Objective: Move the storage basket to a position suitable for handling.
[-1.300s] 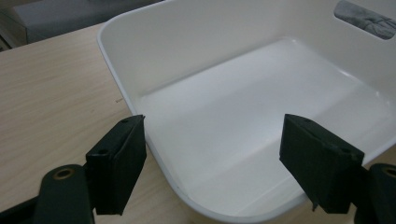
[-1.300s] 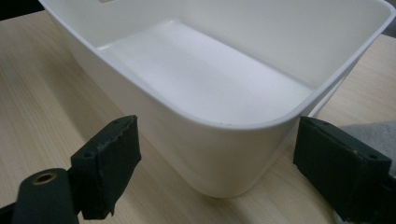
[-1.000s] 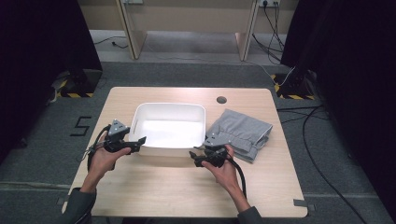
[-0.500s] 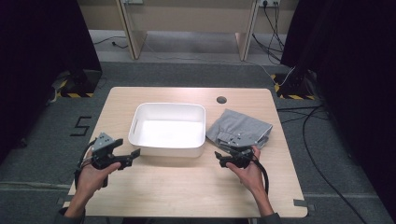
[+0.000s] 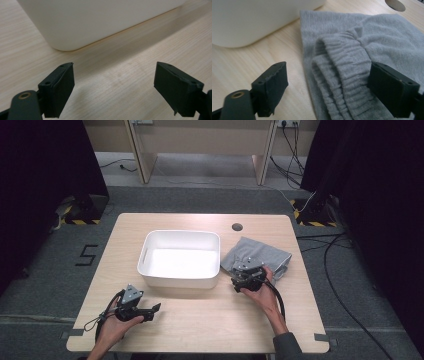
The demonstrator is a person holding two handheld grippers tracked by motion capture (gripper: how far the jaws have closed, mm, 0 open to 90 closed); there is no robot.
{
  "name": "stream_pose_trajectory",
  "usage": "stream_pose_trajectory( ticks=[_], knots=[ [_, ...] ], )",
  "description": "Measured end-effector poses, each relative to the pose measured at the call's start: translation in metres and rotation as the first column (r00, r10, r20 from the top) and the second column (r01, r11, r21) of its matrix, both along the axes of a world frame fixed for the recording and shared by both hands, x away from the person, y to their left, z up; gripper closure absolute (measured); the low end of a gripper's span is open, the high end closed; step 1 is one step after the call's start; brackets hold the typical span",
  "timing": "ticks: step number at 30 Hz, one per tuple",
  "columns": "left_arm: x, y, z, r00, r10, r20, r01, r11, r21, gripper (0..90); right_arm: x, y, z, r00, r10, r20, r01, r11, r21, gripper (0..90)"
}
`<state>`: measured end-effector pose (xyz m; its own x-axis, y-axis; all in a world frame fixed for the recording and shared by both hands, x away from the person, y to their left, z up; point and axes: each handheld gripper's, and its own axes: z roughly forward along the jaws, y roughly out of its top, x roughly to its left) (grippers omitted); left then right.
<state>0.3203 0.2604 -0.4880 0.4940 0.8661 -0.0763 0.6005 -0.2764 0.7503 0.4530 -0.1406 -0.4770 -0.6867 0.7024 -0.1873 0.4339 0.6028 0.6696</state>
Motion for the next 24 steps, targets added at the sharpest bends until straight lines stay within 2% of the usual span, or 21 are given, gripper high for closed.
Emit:
stream_pose_trajectory(
  ticks=[1, 2, 3, 4, 5, 6, 7, 12, 13, 15, 19, 21, 22, 23, 24],
  knots=[
    [0.000, -0.002, -0.004, 1.0000, -0.004, -0.002, 0.004, 0.9998, 0.018, 16.3, 0.001, 0.000, -0.002, 1.0000, 0.004, 0.006, -0.004, 1.000, -0.017, 22.5],
    [0.000, -0.003, -0.007, 0.9997, -0.011, -0.021, 0.011, 0.9996, 0.027, 16.3, 0.002, 0.000, -0.005, 0.9998, 0.008, 0.019, -0.007, 0.999, -0.050, 26.8],
    [-0.001, -0.005, -0.011, 0.9993, -0.020, -0.030, 0.021, 0.9995, 0.022, 16.2, 0.003, 0.000, -0.006, 0.9995, 0.011, 0.030, -0.009, 0.998, -0.062, 29.8],
    [-0.001, -0.007, -0.011, 0.9991, -0.025, -0.033, 0.026, 0.9991, 0.033, 12.3, 0.004, -0.002, -0.006, 0.9996, -0.003, 0.028, 0.005, 0.998, -0.057, 36.7],
    [-0.002, -0.009, -0.011, 0.9992, -0.024, -0.033, 0.025, 0.9993, 0.027, 12.7, 0.006, -0.006, -0.003, 0.9992, -0.015, 0.036, 0.017, 0.999, -0.050, 45.6],
    [-0.002, -0.010, -0.011, 0.9991, -0.028, -0.033, 0.029, 0.9990, 0.034, 12.7, 0.006, -0.006, -0.003, 0.9992, -0.015, 0.036, 0.017, 0.999, -0.050, 45.6],
    [-0.003, -0.011, -0.011, 0.9991, -0.029, -0.032, 0.030, 0.9991, 0.031, 12.5, 0.007, -0.009, -0.003, 0.9997, -0.019, 0.016, 0.020, 1.000, -0.023, 49.7],
    [-0.003, -0.011, -0.011, 0.9991, -0.029, -0.032, 0.030, 0.9991, 0.030, 12.4, 0.001, -0.010, -0.001, 0.9996, -0.028, 0.009, 0.028, 1.000, -0.011, 58.6],
    [-0.002, -0.011, -0.011, 0.9990, -0.030, -0.033, 0.031, 0.9990, 0.031, 12.3, -0.004, -0.013, -0.001, 0.9996, -0.028, 0.001, 0.028, 1.000, 0.012, 60.8],
    [-0.002, -0.011, -0.011, 0.9991, -0.029, -0.031, 0.030, 0.9992, 0.027, 12.4, -0.006, -0.014, -0.001, 0.9997, -0.024, -0.003, 0.024, 1.000, 0.019, 61.3],
    [-0.002, -0.011, -0.011, 0.9991, -0.029, -0.031, 0.030, 0.9992, 0.028, 12.3, -0.025, -0.018, 0.002, 0.9997, 0.014, -0.018, -0.014, 0.999, 0.041, 64.9],
    [-0.002, -0.011, -0.011, 0.9990, -0.031, -0.033, 0.032, 0.9990, 0.031, 12.2, -0.045, -0.019, 0.003, 0.9979, 0.061, -0.022, -0.060, 0.997, 0.041, 66.4],
    [-0.002, -0.011, -0.011, 0.9990, -0.031, -0.033, 0.032, 0.9990, 0.031, 12.2, -0.045, -0.019, 0.003, 0.9979, 0.061, -0.022, -0.060, 0.997, 0.041, 66.4],
    [-0.002, -0.011, -0.011, 0.9990, -0.030, -0.033, 0.031, 0.9990, 0.032, 12.1, -0.061, -0.020, 0.005, 0.9962, 0.084, -0.024, -0.083, 0.996, 0.042, 67.8],
    [-0.002, -0.011, -0.011, 0.9990, -0.030, -0.033, 0.031, 0.9990, 0.032, 12.1, -0.061, -0.020, 0.005, 0.9962, 0.084, -0.024, -0.083, 0.996, 0.042, 67.8]
  ],
)
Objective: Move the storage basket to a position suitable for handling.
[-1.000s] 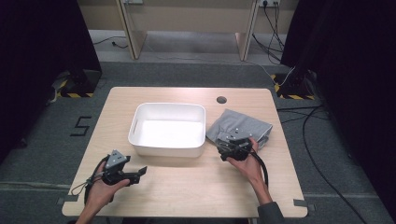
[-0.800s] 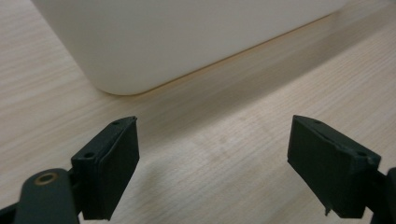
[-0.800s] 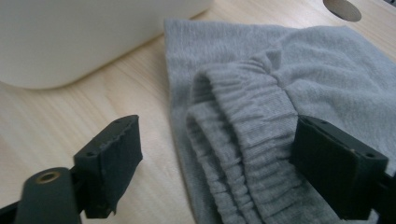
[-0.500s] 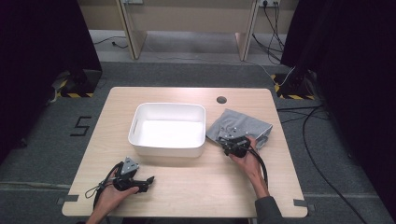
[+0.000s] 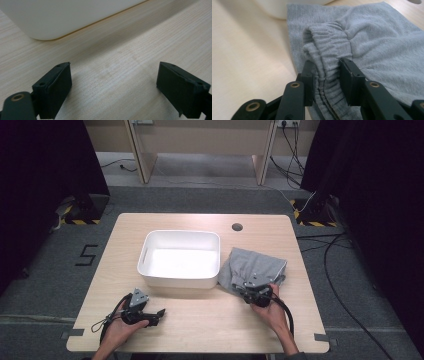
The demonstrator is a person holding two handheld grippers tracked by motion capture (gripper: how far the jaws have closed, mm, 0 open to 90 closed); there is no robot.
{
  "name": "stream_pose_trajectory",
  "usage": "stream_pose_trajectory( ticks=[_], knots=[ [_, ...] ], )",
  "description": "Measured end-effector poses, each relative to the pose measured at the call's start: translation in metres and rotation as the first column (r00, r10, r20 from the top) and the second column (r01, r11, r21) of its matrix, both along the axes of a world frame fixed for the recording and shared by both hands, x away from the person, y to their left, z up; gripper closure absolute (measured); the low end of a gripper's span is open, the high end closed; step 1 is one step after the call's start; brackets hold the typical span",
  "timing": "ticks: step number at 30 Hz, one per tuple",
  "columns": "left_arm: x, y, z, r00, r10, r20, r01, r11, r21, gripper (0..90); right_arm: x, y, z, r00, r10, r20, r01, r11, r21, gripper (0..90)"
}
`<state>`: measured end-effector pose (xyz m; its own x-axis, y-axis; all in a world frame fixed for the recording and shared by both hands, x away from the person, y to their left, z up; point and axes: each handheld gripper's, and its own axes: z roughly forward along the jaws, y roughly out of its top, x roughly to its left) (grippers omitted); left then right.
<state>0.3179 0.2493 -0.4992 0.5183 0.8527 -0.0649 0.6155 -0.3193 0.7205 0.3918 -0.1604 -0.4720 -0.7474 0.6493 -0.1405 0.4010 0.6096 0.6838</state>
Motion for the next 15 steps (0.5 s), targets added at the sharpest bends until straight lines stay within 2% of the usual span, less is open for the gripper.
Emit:
stream_pose_trajectory(
  ticks=[1, 2, 4, 5, 6, 10, 11, 12, 13, 15],
  knots=[
    [0.000, 0.000, 0.000, 1.0000, 0.001, 0.001, -0.001, 1.0000, -0.001, 12.1, -0.006, 0.000, 0.000, 1.0000, 0.007, 0.000, -0.007, 1.000, 0.003, 68.1],
    [0.000, 0.000, 0.000, 1.0000, -0.001, 0.000, 0.001, 1.0000, 0.001, 12.1, -0.024, 0.000, 0.001, 0.9993, 0.037, -0.004, -0.037, 0.999, 0.004, 68.5],
    [0.000, 0.000, 0.000, 1.0000, 0.000, 0.001, 0.000, 1.0000, -0.001, 12.1, -0.030, 0.000, 0.002, 0.9991, 0.042, -0.006, -0.042, 0.999, 0.009, 68.7],
    [0.000, 0.000, 0.000, 1.0000, 0.001, 0.001, -0.001, 1.0000, 0.000, 12.1, -0.046, 0.000, 0.002, 0.9982, 0.060, -0.004, -0.060, 0.998, 0.020, 68.8],
    [0.000, 0.000, 0.000, 1.0000, 0.001, 0.001, -0.001, 1.0000, 0.000, 12.1, -0.046, 0.000, 0.002, 0.9982, 0.060, -0.004, -0.060, 0.998, 0.020, 68.8],
    [0.000, 0.000, 0.000, 1.0000, 0.000, 0.000, 0.000, 1.0000, 0.002, 12.1, -0.080, 0.001, 0.002, 0.9954, 0.096, -0.002, -0.096, 0.994, 0.055, 68.8],
    [0.000, 0.000, 0.000, 1.0000, 0.003, 0.000, -0.003, 1.0000, 0.002, 12.0, -0.094, 0.002, 0.002, 0.9945, 0.105, -0.005, -0.104, 0.993, 0.058, 68.4],
    [0.000, 0.000, 0.000, 1.0000, 0.003, 0.000, -0.003, 1.0000, 0.002, 12.0, -0.094, 0.002, 0.002, 0.9945, 0.105, -0.005, -0.104, 0.993, 0.058, 68.4],
    [0.000, -0.001, 0.000, 1.0000, 0.003, 0.000, -0.003, 1.0000, 0.002, 12.1, -0.103, 0.002, 0.003, 0.9947, 0.102, -0.012, -0.101, 0.992, 0.071, 65.5],
    [0.000, -0.001, 0.000, 1.0000, 0.003, 0.000, -0.003, 1.0000, -0.001, 13.8, -0.106, 0.001, 0.004, 0.9956, 0.092, -0.017, -0.090, 0.992, 0.092, 60.2]
  ],
)
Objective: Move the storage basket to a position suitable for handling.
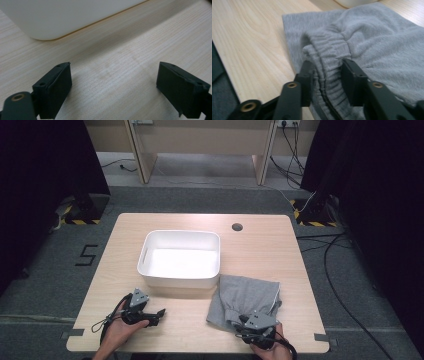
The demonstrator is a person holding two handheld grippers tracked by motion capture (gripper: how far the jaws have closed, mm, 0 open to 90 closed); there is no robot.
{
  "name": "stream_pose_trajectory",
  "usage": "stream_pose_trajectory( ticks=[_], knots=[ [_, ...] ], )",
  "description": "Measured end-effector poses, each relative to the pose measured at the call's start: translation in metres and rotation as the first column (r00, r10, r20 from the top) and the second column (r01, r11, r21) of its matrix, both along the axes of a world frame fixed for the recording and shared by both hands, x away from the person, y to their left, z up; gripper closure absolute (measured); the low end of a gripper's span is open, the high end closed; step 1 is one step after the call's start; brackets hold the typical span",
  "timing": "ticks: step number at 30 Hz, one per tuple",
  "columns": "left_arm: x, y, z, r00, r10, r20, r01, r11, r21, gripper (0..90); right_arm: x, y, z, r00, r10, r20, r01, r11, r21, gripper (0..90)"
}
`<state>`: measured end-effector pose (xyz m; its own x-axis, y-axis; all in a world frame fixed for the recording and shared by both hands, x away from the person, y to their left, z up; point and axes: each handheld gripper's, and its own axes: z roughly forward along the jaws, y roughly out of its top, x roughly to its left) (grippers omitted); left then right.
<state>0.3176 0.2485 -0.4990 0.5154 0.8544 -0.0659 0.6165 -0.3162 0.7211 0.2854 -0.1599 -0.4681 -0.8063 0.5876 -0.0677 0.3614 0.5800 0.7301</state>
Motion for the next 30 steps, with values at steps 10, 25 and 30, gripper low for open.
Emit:
stream_pose_trajectory(
  ticks=[10, 25, 30],
  knots=[
    [-0.003, -0.040, 0.010, 0.9935, -0.105, -0.044, 0.097, 0.9824, -0.160, 15.2, 0.006, -0.031, 0.042, 0.9898, -0.123, 0.072, 0.115, 0.987, 0.112, 35.0],
    [0.001, -0.129, 0.027, 0.9634, -0.268, 0.012, 0.265, 0.9428, -0.203, 14.9, 0.087, -0.094, 0.035, 0.9424, -0.333, -0.035, 0.334, 0.933, 0.134, 20.6],
    [0.010, -0.149, 0.030, 0.9615, -0.274, 0.015, 0.271, 0.9384, -0.214, 15.0, 0.099, -0.099, 0.028, 0.9329, -0.355, -0.058, 0.360, 0.923, 0.137, 20.4]
  ],
)
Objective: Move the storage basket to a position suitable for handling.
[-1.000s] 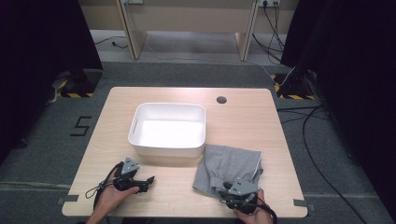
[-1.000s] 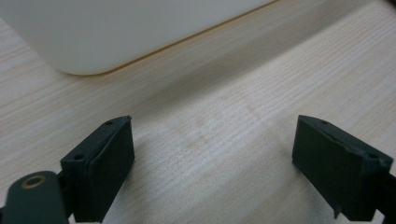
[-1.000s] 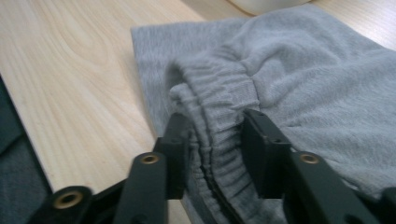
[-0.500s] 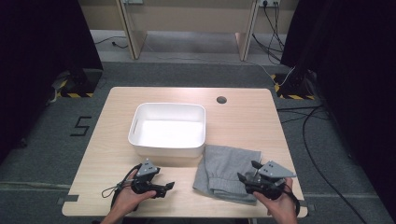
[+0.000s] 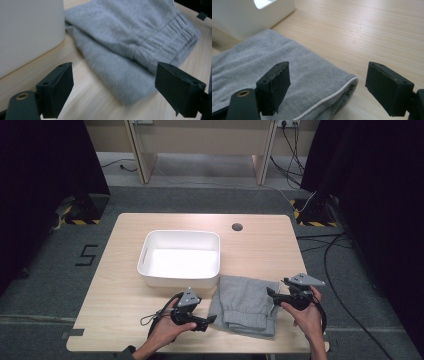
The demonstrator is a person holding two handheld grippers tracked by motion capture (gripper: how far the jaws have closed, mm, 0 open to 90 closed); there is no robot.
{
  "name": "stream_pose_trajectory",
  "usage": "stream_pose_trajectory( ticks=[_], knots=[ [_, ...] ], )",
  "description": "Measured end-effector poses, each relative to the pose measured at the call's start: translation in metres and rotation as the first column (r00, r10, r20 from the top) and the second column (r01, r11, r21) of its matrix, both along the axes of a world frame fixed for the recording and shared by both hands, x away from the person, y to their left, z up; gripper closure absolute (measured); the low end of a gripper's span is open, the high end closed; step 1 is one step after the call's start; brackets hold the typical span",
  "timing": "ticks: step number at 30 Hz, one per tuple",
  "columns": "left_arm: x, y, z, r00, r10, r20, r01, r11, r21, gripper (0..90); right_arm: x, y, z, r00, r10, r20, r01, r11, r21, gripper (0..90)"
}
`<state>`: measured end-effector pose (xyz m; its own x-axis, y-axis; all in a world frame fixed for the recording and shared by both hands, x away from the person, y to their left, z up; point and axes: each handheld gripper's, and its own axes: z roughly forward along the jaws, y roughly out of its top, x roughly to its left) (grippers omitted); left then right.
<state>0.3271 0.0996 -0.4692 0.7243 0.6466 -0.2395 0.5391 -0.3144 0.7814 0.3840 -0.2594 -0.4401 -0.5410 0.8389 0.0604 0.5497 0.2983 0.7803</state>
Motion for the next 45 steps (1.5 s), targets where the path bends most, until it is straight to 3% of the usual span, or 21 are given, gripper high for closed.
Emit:
stream_pose_trajectory(
  ticks=[3, 4, 6, 11, 13, 14, 16, 18, 21, 22, 26, 30, 34, 39, 45],
  knots=[
    [0.005, -0.013, -0.001, 0.9999, -0.015, -0.006, 0.015, 0.9999, 0.005, 15.0, 0.007, -0.004, -0.004, 0.9999, -0.011, -0.012, 0.011, 1.000, 0.009, 20.5],
    [0.009, -0.022, -0.006, 0.9992, -0.026, -0.031, 0.027, 0.9993, 0.028, 14.9, 0.011, -0.005, -0.007, 0.9996, -0.008, -0.028, 0.008, 1.000, 0.007, 20.5],
    [0.011, -0.026, -0.010, 0.9980, -0.037, -0.052, 0.039, 0.9981, 0.047, 14.9, 0.013, -0.005, -0.009, 0.9996, 0.000, -0.030, 0.000, 1.000, 0.004, 20.5],
    [0.012, -0.033, -0.019, 0.9959, -0.049, -0.076, 0.054, 0.9967, 0.060, 10.1, 0.021, -0.006, -0.022, 0.9964, 0.000, -0.085, -0.002, 1.000, -0.017, 21.4],
    [0.010, -0.033, -0.020, 0.9941, -0.073, -0.080, 0.077, 0.9958, 0.049, 14.9, 0.022, -0.006, -0.027, 0.9948, 0.014, -0.101, -0.016, 1.000, -0.018, 23.9],
    [0.010, -0.033, -0.020, 0.9930, -0.092, -0.075, 0.095, 0.9944, 0.045, 19.4, 0.023, -0.006, -0.030, 0.9912, 0.008, -0.132, -0.011, 1.000, -0.022, 24.7],
    [0.009, -0.034, -0.020, 0.9926, -0.097, -0.073, 0.100, 0.9943, 0.038, 21.7, 0.024, -0.007, -0.032, 0.9904, 0.011, -0.138, -0.014, 1.000, -0.020, 26.6],
    [0.008, -0.034, -0.021, 0.9919, -0.109, -0.065, 0.111, 0.9936, 0.023, 26.6, 0.024, -0.006, -0.033, 0.9851, 0.025, -0.170, -0.025, 1.000, 0.001, 31.7],
    [0.007, -0.035, -0.022, 0.9869, -0.141, -0.077, 0.141, 0.9899, -0.016, 42.5, 0.024, -0.005, -0.035, 0.9825, 0.028, -0.184, -0.028, 1.000, 0.002, 38.1],
    [0.006, -0.036, -0.024, 0.9834, -0.161, -0.083, 0.158, 0.9864, -0.046, 52.7, 0.022, -0.005, -0.035, 0.9810, 0.032, -0.191, -0.030, 0.999, 0.017, 45.8],
    [0.008, -0.035, -0.025, 0.9766, -0.186, -0.108, 0.178, 0.9807, -0.081, 62.4, 0.019, -0.006, -0.035, 0.9834, 0.043, -0.176, -0.037, 0.999, 0.036, 56.2],
    [0.007, -0.036, -0.025, 0.9777, -0.195, -0.080, 0.188, 0.9788, -0.081, 70.0, 0.013, -0.008, -0.032, 0.9886, 0.048, -0.143, -0.040, 0.997, 0.059, 67.9],
    [0.007, -0.036, -0.023, 0.9756, -0.209, -0.066, 0.204, 0.9762, -0.072, 71.7, 0.010, -0.007, -0.030, 0.9911, 0.047, -0.125, -0.040, 0.998, 0.059, 70.1],
    [0.007, -0.035, -0.021, 0.9728, -0.220, -0.072, 0.213, 0.9729, -0.089, 72.8, 0.006, -0.007, -0.022, 0.9942, 0.045, -0.098, -0.036, 0.995, 0.092, 71.8],
    [0.004, -0.037, -0.016, 0.9672, -0.243, -0.074, 0.234, 0.9659, -0.111, 73.0, 0.001, -0.005, -0.013, 0.9962, 0.042, -0.076, -0.035, 0.995, 0.096, 72.3]
  ],
)
